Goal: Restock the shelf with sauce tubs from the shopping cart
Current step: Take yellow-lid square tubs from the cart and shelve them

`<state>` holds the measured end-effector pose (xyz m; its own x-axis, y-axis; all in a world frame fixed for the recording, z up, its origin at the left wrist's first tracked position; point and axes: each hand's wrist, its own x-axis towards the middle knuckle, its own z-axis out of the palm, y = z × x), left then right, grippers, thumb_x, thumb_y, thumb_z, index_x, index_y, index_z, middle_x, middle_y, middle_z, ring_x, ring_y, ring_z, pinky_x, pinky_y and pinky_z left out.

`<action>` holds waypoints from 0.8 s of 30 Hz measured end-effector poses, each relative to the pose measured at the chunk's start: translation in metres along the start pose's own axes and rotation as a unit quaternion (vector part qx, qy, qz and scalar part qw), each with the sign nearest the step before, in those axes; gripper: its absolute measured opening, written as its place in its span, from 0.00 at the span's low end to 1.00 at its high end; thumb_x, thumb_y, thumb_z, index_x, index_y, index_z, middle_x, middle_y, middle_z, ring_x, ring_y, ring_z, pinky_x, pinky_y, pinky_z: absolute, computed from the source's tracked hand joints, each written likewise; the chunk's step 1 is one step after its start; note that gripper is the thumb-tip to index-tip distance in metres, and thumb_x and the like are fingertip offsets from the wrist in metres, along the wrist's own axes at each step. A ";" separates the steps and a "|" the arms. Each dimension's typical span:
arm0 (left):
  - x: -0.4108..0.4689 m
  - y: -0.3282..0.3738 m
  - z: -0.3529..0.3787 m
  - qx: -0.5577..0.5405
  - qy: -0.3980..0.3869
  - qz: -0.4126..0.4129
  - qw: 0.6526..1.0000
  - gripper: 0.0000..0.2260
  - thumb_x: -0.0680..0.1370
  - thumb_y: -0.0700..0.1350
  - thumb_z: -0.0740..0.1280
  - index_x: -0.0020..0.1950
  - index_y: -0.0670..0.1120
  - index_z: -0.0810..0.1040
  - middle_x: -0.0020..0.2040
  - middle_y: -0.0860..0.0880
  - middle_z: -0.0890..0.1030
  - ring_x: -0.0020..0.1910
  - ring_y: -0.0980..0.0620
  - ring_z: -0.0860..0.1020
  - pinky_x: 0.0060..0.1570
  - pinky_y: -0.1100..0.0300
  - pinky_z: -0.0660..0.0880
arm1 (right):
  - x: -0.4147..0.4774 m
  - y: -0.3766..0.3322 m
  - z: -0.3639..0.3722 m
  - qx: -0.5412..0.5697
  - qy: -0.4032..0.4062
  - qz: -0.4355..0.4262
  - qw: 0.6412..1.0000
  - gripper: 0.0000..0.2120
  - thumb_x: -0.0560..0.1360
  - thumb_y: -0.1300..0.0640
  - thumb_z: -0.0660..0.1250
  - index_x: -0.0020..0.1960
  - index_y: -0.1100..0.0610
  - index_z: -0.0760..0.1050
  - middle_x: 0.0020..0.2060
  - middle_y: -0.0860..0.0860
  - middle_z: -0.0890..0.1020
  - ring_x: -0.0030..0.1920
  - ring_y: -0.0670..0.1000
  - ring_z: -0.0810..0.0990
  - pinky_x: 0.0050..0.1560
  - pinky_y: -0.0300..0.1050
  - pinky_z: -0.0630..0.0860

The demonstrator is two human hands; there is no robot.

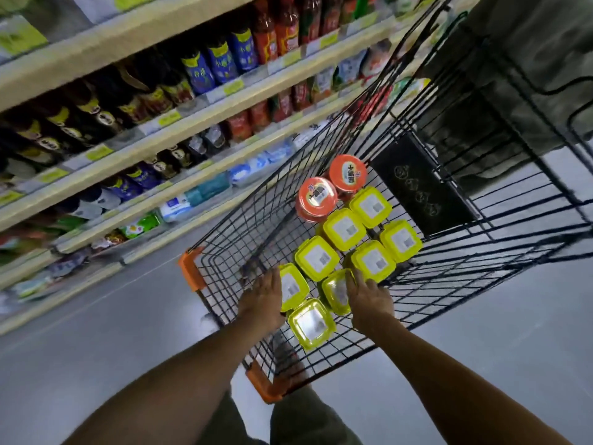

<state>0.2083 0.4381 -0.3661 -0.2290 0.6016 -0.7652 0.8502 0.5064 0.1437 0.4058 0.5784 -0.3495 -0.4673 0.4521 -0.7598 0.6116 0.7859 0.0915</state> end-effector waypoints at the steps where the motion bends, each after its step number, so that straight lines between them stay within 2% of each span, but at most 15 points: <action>1: 0.003 0.003 0.004 0.002 0.005 -0.007 1.000 0.55 0.76 0.58 0.73 0.81 0.41 0.33 0.84 0.41 0.44 0.81 0.39 0.55 0.68 0.48 0.70 | 0.006 0.001 0.003 -0.005 -0.001 -0.007 1.000 0.46 0.76 0.57 0.66 0.81 0.58 0.38 0.81 0.56 0.45 0.71 0.58 0.67 0.66 0.53 0.72; 6: 0.015 0.008 0.016 -0.026 0.033 -0.031 0.999 0.55 0.76 0.54 0.75 0.81 0.42 0.33 0.83 0.40 0.45 0.81 0.39 0.54 0.69 0.50 0.70 | 0.027 0.010 0.013 -0.022 -0.003 -0.040 0.999 0.51 0.75 0.57 0.69 0.80 0.57 0.33 0.81 0.57 0.40 0.69 0.57 0.71 0.60 0.51 0.77; 12: 0.030 0.008 0.024 -0.070 0.031 -0.044 0.996 0.61 0.70 0.51 0.80 0.81 0.48 0.31 0.80 0.42 0.49 0.76 0.40 0.62 0.60 0.49 0.77 | 0.047 0.015 0.015 -0.079 0.003 -0.070 0.994 0.55 0.74 0.57 0.71 0.79 0.57 0.29 0.81 0.57 0.40 0.57 0.53 0.78 0.46 0.44 0.80; 14: 0.033 0.005 0.029 -0.083 0.040 -0.039 0.995 0.62 0.69 0.51 0.80 0.80 0.50 0.31 0.78 0.43 0.51 0.71 0.42 0.66 0.55 0.51 0.79 | 0.051 0.015 0.018 -0.093 0.004 -0.069 0.993 0.55 0.73 0.56 0.71 0.79 0.57 0.29 0.81 0.56 0.44 0.51 0.51 0.79 0.40 0.42 0.77; 17: 0.035 -0.001 0.034 -0.113 0.046 -0.019 0.992 0.61 0.68 0.48 0.80 0.80 0.51 0.32 0.74 0.45 0.53 0.69 0.44 0.67 0.53 0.52 0.80 | 0.056 0.015 0.023 -0.105 -0.002 -0.063 0.992 0.56 0.71 0.55 0.73 0.79 0.58 0.32 0.77 0.57 0.57 0.45 0.49 0.79 0.33 0.43 0.71; 21: 0.037 -0.006 0.035 -0.139 0.053 0.006 0.989 0.60 0.68 0.48 0.80 0.82 0.51 0.35 0.72 0.45 0.55 0.68 0.45 0.66 0.51 0.51 0.80 | 0.059 0.016 0.021 -0.115 -0.005 -0.065 0.991 0.51 0.71 0.53 0.74 0.78 0.59 0.39 0.67 0.56 0.66 0.42 0.49 0.79 0.32 0.44 0.70; 24: 0.038 -0.010 0.033 -0.141 0.044 0.016 0.989 0.59 0.68 0.51 0.81 0.82 0.49 0.38 0.73 0.44 0.56 0.70 0.44 0.65 0.53 0.51 0.78 | 0.056 0.015 0.015 -0.116 -0.003 -0.072 0.991 0.45 0.73 0.51 0.72 0.76 0.60 0.45 0.62 0.54 0.69 0.40 0.49 0.79 0.33 0.43 0.70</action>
<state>0.2066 0.4353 -0.4177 -0.2558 0.6652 -0.7015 0.6938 0.6317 0.3459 0.3987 0.6090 -0.4004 -0.5343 0.3265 -0.7797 0.3757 0.9180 0.1269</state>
